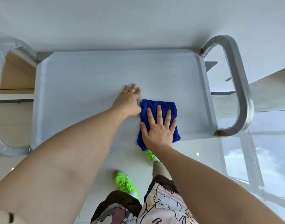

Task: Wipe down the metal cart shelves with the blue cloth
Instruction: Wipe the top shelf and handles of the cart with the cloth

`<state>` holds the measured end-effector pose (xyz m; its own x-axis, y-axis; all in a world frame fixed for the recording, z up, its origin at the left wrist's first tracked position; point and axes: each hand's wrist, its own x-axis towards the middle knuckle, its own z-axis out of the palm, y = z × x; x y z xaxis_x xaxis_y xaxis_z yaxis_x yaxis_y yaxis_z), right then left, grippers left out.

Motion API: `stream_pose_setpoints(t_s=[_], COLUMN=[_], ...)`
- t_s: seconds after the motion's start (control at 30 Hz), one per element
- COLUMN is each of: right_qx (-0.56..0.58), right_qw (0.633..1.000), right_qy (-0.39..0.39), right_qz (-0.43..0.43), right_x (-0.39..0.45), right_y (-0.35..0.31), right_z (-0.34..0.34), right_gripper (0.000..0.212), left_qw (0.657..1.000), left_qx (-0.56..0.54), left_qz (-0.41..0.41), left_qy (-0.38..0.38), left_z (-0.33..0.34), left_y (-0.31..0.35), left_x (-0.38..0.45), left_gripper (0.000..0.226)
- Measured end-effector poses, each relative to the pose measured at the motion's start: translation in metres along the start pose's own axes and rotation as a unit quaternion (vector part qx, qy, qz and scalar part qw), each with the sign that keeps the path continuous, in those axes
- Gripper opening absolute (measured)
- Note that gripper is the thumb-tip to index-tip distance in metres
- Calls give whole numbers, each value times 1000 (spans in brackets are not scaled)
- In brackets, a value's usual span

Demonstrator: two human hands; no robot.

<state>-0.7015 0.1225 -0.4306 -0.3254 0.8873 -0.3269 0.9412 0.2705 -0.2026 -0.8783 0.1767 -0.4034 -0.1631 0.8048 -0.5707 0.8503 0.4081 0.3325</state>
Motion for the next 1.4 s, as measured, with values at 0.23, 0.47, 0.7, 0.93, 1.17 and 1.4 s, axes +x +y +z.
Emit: stream_pose_setpoints(t_s=[0.23, 0.47, 0.7, 0.93, 1.17, 1.4], right_qx=[7, -17, -37, -41, -42, -26], right_qw=[1000, 1000, 998, 998, 998, 999], right_qy=[7, -21, -26, -23, -7, -3], right_qz=[3, -10, -30, -41, -46, -36], right_x=[-42, -61, -64, -61, -42, -8], right_y=[-46, -81, -106, -123, -130, -146], right_z=[23, 40, 44, 50, 49, 42], right_gripper=[65, 65, 64, 64, 64, 63], left_qw=[999, 986, 983, 990, 990, 987], left_qx=[-5, -69, 3, 28, 34, 35], left_qz=[45, -10, -96, -126, -117, -122], left_qy=[1, 154, 157, 58, 66, 98], left_z=[-13, 7, -16, -20, -26, -27], left_y=[7, -50, -121, -154, -152, -154], left_x=[-1, -43, -72, -79, -76, -77], left_gripper=[76, 54, 60, 74, 70, 65])
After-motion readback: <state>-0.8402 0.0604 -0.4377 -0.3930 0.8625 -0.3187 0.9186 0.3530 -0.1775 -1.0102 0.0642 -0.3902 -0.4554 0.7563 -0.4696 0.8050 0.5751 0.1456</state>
